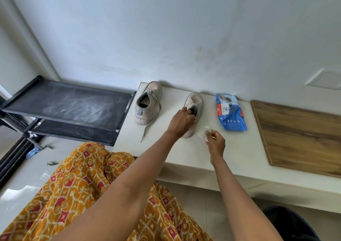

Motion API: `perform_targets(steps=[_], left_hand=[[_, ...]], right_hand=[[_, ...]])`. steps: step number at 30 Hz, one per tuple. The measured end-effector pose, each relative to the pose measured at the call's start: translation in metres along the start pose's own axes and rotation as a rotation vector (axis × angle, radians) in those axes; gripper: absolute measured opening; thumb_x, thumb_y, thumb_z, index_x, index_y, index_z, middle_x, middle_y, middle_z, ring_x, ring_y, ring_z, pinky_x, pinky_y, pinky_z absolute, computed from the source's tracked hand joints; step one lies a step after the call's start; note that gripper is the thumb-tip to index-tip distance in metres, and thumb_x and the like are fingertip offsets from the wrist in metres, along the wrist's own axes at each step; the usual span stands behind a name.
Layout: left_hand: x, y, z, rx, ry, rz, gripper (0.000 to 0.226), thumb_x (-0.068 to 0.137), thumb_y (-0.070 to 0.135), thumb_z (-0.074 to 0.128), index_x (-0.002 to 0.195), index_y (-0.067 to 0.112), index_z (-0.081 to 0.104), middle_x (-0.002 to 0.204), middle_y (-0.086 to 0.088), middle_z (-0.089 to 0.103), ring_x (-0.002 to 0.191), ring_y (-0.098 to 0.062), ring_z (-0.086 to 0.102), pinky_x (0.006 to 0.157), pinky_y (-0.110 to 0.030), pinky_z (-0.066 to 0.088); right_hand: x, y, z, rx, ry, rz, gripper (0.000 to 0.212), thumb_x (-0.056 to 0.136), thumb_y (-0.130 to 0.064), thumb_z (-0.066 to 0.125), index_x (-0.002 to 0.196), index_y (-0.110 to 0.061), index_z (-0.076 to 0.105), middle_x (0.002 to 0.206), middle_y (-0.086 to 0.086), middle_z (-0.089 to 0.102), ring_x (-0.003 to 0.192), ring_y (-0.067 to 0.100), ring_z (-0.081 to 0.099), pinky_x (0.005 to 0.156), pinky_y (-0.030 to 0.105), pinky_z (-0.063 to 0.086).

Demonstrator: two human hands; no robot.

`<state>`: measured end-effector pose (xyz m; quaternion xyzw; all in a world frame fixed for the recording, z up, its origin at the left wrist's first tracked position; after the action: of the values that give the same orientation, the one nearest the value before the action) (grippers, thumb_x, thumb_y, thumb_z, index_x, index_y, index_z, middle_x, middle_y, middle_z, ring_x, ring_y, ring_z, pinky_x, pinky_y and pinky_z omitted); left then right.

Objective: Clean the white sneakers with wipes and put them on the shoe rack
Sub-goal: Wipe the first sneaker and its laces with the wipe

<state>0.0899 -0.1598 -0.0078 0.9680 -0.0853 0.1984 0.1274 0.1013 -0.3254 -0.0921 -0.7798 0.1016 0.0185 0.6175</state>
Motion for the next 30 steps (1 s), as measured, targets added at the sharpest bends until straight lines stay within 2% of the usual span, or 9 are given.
perform_targets(steps=[4,7,10,12,17,20,23,26,30], left_hand=[[-0.019,-0.038,-0.018,-0.028,0.030,0.092,0.009,0.078,0.011,0.067,0.069,0.010,0.064,0.067,-0.007,0.058,0.063,-0.028,0.051,0.052,-0.035,0.045],[-0.039,-0.055,-0.031,-0.003,0.057,0.181,0.022,0.088,0.020,0.050,0.077,0.009,0.065,0.074,-0.007,0.059,0.068,-0.027,0.051,0.058,-0.032,0.038],[-0.059,-0.064,-0.031,-0.015,0.065,0.196,0.017,0.086,0.018,0.054,0.091,0.008,0.067,0.086,-0.007,0.059,0.077,-0.026,0.053,0.060,-0.035,0.046],[-0.064,-0.067,-0.027,-0.023,0.054,0.156,0.016,0.087,0.018,0.055,0.094,0.008,0.066,0.090,-0.007,0.058,0.080,-0.026,0.052,0.059,-0.039,0.049],[-0.058,-0.066,-0.027,-0.077,0.088,0.088,0.018,0.089,0.020,0.051,0.080,0.008,0.061,0.081,-0.008,0.053,0.078,-0.025,0.046,0.050,-0.040,0.047],[-0.057,-0.064,-0.024,-0.066,0.102,0.095,0.017,0.088,0.018,0.052,0.076,0.008,0.058,0.078,-0.008,0.052,0.078,-0.023,0.041,0.045,-0.038,0.045],[-0.057,-0.060,-0.025,-0.075,0.136,0.074,0.016,0.087,0.016,0.053,0.074,0.008,0.056,0.076,-0.007,0.050,0.078,-0.021,0.037,0.039,-0.036,0.042],[-0.057,-0.059,-0.023,-0.096,0.135,0.058,0.016,0.088,0.016,0.052,0.075,0.008,0.055,0.078,-0.007,0.050,0.079,-0.022,0.037,0.040,-0.037,0.042],[-0.057,-0.059,-0.023,-0.104,0.150,0.067,0.014,0.085,0.013,0.050,0.074,0.007,0.057,0.077,-0.008,0.050,0.077,-0.022,0.035,0.043,-0.038,0.043]], right_hand=[[0.006,-0.002,0.000,-0.057,0.122,-0.050,0.017,0.090,-0.018,0.060,0.107,-0.022,0.060,0.106,0.006,0.066,0.092,0.021,0.062,0.083,0.043,0.054],[0.011,-0.018,0.002,-0.062,0.227,-0.079,0.015,0.091,-0.012,0.056,0.103,-0.016,0.064,0.107,0.007,0.067,0.095,0.023,0.063,0.083,0.039,0.054],[0.023,-0.042,0.013,-0.144,0.261,-0.181,0.023,0.093,-0.004,0.048,0.107,-0.009,0.066,0.114,0.008,0.065,0.105,0.023,0.060,0.088,0.030,0.049],[0.032,-0.064,0.033,-0.260,0.161,-0.287,0.026,0.094,-0.004,0.047,0.116,-0.005,0.062,0.123,0.012,0.058,0.113,0.024,0.055,0.090,0.024,0.042],[0.050,-0.076,0.120,-0.497,-0.444,-0.321,0.038,0.100,-0.036,0.035,0.122,-0.013,0.056,0.134,0.012,0.049,0.124,0.029,0.046,0.097,0.031,0.035],[0.073,-0.064,0.128,-0.826,-0.488,-0.288,0.050,0.101,-0.045,0.022,0.143,-0.023,0.035,0.154,0.003,0.026,0.142,0.026,0.022,0.114,0.045,0.015],[0.102,-0.061,0.126,-0.983,-0.502,-0.274,0.057,0.100,-0.045,0.021,0.150,-0.019,0.015,0.159,-0.001,0.005,0.146,0.021,0.002,0.116,0.044,0.004],[0.125,-0.064,0.126,-0.868,-0.482,-0.138,0.054,0.100,-0.034,0.025,0.147,-0.007,0.022,0.157,0.011,0.016,0.144,0.025,0.016,0.116,0.037,0.015],[0.122,-0.058,0.100,-0.790,-0.276,-0.021,0.043,0.101,-0.024,0.027,0.124,0.002,0.053,0.131,0.025,0.051,0.119,0.038,0.048,0.093,0.034,0.037]])
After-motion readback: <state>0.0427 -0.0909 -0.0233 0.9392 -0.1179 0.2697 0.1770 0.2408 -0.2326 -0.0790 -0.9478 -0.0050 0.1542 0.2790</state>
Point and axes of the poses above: each hand's wrist, its own x-axis towards the middle knuckle, its own z-axis out of the palm, y = z × x, the point moved 7 cm from there along x, towards the middle knuckle
